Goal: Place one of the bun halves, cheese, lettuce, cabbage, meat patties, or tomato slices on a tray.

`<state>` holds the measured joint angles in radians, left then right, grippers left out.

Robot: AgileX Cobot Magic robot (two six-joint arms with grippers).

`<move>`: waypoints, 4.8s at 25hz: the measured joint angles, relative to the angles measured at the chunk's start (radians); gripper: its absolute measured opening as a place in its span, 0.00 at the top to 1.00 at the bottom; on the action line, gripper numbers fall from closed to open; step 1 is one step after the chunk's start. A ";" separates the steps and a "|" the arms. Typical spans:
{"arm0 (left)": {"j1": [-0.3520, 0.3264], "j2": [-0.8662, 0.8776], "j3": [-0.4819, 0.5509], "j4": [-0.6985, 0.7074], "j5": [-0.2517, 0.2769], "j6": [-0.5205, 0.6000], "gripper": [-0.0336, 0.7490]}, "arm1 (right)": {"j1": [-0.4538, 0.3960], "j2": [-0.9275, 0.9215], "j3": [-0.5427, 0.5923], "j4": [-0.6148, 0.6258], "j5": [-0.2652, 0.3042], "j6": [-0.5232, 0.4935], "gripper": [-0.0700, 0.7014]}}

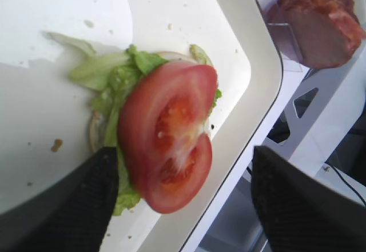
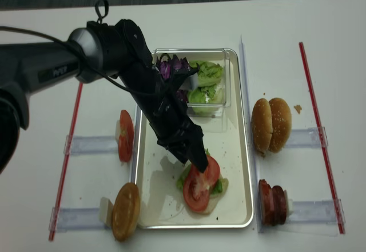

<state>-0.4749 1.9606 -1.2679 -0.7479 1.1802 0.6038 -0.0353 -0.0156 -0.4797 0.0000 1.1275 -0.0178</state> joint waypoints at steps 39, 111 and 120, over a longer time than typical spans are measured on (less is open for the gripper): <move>0.000 0.000 -0.255 0.463 0.026 -0.373 0.37 | 0.000 0.000 0.000 0.000 0.000 -0.002 0.33; 0.397 -0.033 -0.329 0.718 0.039 -0.566 0.35 | 0.000 0.000 0.000 0.000 0.000 -0.004 0.33; 0.397 -0.180 -0.329 0.718 0.048 -0.564 0.31 | 0.000 0.000 0.000 0.000 0.000 -0.004 0.33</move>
<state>-0.0784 1.7803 -1.5966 -0.0300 1.2277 0.0399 -0.0353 -0.0156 -0.4797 0.0000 1.1275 -0.0215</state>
